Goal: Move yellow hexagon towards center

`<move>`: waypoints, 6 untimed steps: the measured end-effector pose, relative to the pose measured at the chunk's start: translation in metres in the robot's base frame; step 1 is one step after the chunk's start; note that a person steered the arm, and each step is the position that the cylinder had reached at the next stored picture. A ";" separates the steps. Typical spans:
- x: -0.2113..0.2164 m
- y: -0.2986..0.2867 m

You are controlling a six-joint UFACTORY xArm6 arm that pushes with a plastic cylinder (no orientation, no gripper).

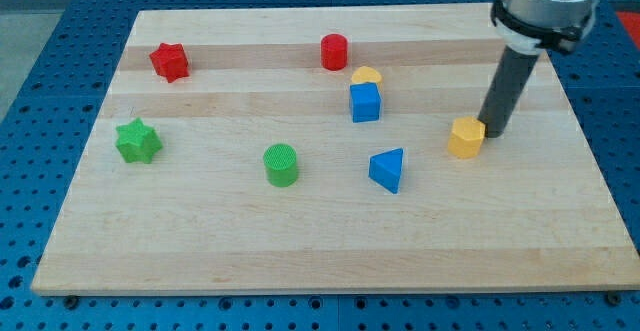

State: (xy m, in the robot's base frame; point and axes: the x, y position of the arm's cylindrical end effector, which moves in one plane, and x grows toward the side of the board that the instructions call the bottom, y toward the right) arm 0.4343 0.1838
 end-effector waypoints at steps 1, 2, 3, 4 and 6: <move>0.020 0.053; 0.059 0.065; 0.056 0.014; 0.019 -0.022; -0.019 -0.035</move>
